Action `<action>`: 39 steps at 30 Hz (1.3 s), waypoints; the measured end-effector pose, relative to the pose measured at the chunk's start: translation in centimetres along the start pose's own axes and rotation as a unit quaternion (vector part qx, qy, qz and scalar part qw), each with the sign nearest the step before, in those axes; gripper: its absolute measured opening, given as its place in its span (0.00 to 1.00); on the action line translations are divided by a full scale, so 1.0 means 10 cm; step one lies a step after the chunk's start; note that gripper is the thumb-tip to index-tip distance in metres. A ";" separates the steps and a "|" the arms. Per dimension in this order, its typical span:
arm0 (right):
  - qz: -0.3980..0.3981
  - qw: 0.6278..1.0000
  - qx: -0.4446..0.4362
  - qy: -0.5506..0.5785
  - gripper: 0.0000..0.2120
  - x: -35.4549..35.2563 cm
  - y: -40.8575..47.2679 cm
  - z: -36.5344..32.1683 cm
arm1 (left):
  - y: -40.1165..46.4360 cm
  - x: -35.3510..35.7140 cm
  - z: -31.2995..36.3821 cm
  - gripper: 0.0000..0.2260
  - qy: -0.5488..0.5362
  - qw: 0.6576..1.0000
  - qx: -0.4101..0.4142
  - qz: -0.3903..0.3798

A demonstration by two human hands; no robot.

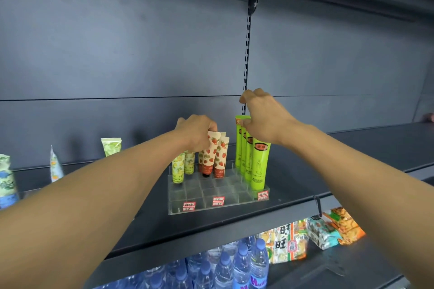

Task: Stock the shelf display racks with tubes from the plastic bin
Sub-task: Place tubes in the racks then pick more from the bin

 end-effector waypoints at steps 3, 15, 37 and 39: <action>-0.001 1.000 0.003 0.000 0.19 0.03 0.01 0.04 | 0.03 0.05 0.00 0.14 0.023 1.000 -0.001 -0.016; -0.009 1.000 0.013 0.005 0.21 0.09 -0.02 0.09 | 0.02 0.09 0.00 0.15 0.103 0.995 0.003 0.013; 0.013 0.994 -0.099 0.044 0.21 0.05 -0.64 -0.24 | -1.11 -0.31 0.06 0.15 -0.005 0.993 -0.070 0.099; 0.020 0.990 -0.123 0.060 0.20 0.12 -0.78 -0.33 | -1.35 -0.23 0.08 0.14 -0.019 0.991 -0.091 0.092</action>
Point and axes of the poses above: each hand's wrist, its own y-axis towards the middle knuckle, its own x-axis out of the palm, z = x × y, the point moved 4 cm from there along y, towards the middle knuckle, and after that the axes turned 9 degrees about -z, right-handed, at the moved point
